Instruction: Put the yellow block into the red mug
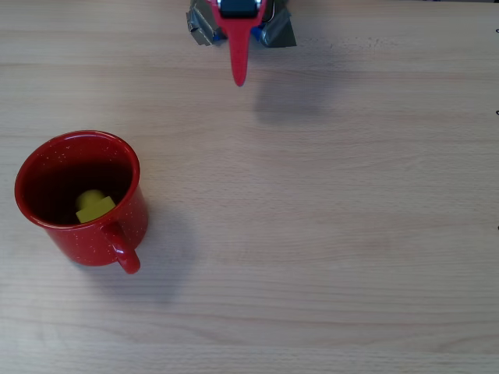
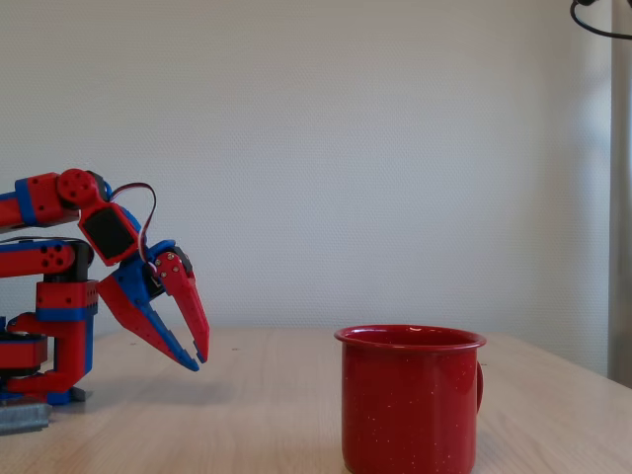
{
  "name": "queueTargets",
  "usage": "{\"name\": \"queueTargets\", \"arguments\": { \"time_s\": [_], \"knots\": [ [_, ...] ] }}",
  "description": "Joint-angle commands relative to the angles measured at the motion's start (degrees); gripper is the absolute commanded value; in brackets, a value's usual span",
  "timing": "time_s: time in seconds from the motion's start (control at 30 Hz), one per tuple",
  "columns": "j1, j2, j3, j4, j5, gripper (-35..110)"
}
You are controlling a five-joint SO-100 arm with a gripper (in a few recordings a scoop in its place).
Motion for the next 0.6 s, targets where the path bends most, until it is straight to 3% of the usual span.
{"name": "queueTargets", "arguments": {
  "time_s": [0.0, 0.57],
  "knots": [
    [1.1, 0.8, -1.0, 0.1, 3.1, 0],
    [1.6, 0.8, -1.0, 0.1, 3.7, 0]
  ]
}}
